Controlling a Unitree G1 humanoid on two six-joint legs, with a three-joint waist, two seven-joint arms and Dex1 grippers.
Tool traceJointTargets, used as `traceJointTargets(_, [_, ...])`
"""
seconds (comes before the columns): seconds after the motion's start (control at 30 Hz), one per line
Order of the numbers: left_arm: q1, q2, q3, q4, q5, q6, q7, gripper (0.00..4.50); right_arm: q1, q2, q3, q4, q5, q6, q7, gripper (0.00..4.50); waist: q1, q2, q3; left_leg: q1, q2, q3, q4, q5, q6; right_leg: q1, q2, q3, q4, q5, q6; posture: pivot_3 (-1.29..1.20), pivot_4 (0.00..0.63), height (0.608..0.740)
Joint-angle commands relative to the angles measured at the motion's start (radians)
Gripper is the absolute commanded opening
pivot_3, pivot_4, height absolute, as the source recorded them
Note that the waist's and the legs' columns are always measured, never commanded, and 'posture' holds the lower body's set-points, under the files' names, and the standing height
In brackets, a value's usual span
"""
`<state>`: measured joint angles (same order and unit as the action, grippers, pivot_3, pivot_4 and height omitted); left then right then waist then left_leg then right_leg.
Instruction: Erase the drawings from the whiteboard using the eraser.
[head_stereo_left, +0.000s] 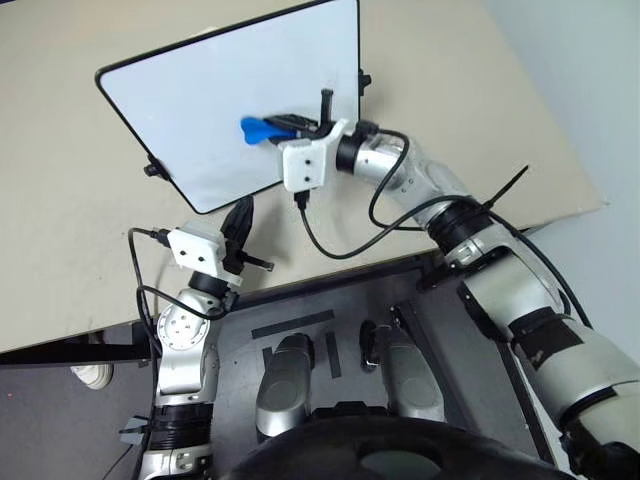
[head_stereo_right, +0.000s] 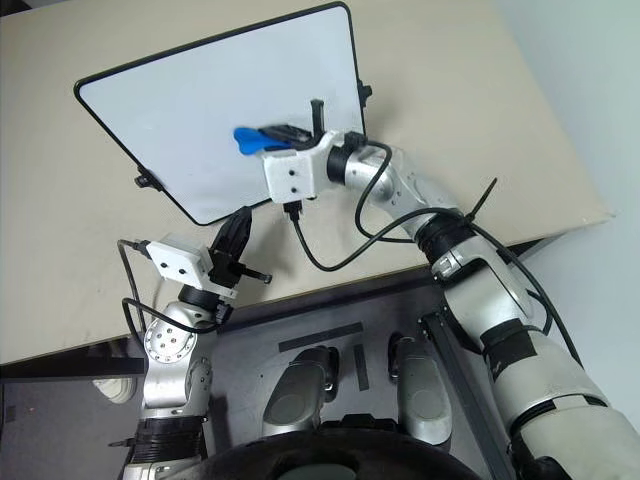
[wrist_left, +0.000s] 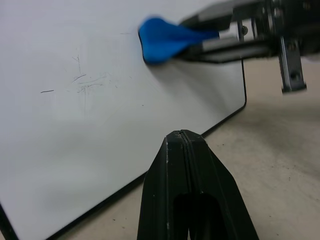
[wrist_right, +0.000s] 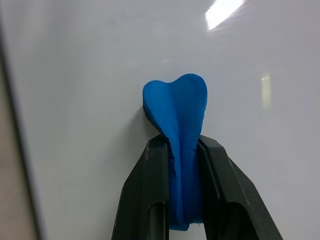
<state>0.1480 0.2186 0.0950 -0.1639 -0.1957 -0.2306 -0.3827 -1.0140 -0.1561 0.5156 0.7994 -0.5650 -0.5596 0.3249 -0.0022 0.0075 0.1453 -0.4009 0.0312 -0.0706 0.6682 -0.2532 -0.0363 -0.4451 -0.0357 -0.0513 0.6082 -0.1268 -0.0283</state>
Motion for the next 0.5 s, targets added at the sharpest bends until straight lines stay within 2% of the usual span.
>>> traceJointTargets(0.03, [0.002,0.002,0.005,-0.019,-0.004,-0.016,0.003,0.00,-0.016,-0.001,-0.001,-0.009,-0.006,-0.001,-0.009,0.51,0.000,0.000,0.000,0.000,0.000,0.000,0.000,0.000,0.000,0.000,0.000,0.000,0.000,0.000,0.000,0.00,0.150,0.740])
traceJointTargets(0.3, [0.004,0.002,0.007,-0.022,-0.002,-0.017,0.006,0.00,-0.027,-0.013,-0.051,-0.063,0.055,0.009,0.028,0.51,0.000,0.000,0.000,0.000,0.000,0.000,0.000,-0.001,-0.002,0.000,0.000,0.000,0.000,0.000,0.000,0.00,0.150,0.740])
traceJointTargets(0.4, [0.006,0.003,0.009,-0.024,-0.002,-0.019,0.006,0.00,0.033,-0.042,-0.081,-0.165,0.187,0.054,0.189,0.51,0.001,0.000,0.000,-0.001,0.000,0.000,0.000,-0.001,-0.001,0.000,0.000,0.000,-0.001,0.000,0.000,0.00,0.150,0.740])
traceJointTargets(0.5, [0.010,0.006,0.014,-0.027,-0.005,-0.020,0.005,0.00,0.191,-0.140,-0.103,-0.402,0.381,0.217,0.456,0.51,0.011,-0.002,-0.001,-0.002,0.000,0.000,0.000,0.001,0.001,0.002,0.000,0.000,-0.002,-0.003,0.003,0.00,0.150,0.740])
